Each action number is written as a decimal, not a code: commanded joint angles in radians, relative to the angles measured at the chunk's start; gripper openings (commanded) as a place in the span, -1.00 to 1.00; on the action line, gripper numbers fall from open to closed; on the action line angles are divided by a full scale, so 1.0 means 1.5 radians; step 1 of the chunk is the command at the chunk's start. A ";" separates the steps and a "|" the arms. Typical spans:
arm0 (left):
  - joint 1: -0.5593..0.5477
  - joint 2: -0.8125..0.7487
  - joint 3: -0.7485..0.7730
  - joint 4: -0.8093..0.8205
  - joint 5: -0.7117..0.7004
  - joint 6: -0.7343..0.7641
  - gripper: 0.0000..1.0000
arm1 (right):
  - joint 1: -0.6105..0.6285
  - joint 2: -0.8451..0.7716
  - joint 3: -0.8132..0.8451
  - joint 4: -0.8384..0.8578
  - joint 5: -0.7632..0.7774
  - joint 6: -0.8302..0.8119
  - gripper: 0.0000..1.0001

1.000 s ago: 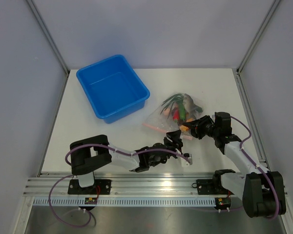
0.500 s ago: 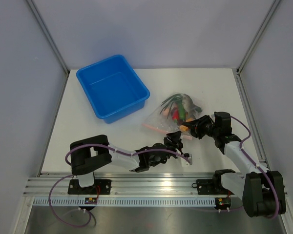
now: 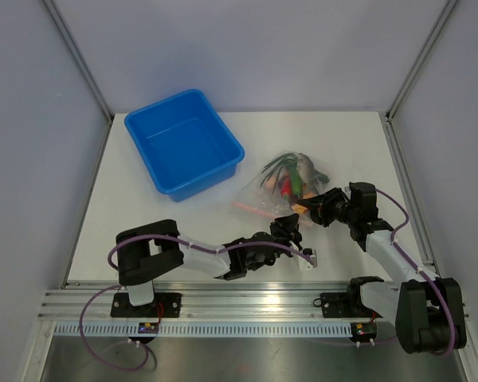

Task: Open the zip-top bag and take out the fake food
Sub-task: Unzip the zipper food storage bag at the center of the board.

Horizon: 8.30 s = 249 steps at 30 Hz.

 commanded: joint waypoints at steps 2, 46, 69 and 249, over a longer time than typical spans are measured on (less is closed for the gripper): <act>-0.004 0.001 0.018 0.036 -0.003 -0.009 -0.47 | -0.003 0.000 0.022 0.043 -0.030 0.002 -0.89; 0.073 -0.053 -0.026 0.020 0.006 -0.066 -1.00 | -0.003 -0.026 0.048 -0.013 -0.033 -0.043 -0.68; 0.064 -0.061 0.023 -0.010 -0.023 -0.104 -1.00 | 0.000 -0.144 -0.019 0.003 -0.068 0.036 0.14; 0.323 -0.187 0.218 -0.677 0.204 -0.505 0.98 | -0.133 -0.104 0.116 -0.209 -0.024 -0.143 -1.00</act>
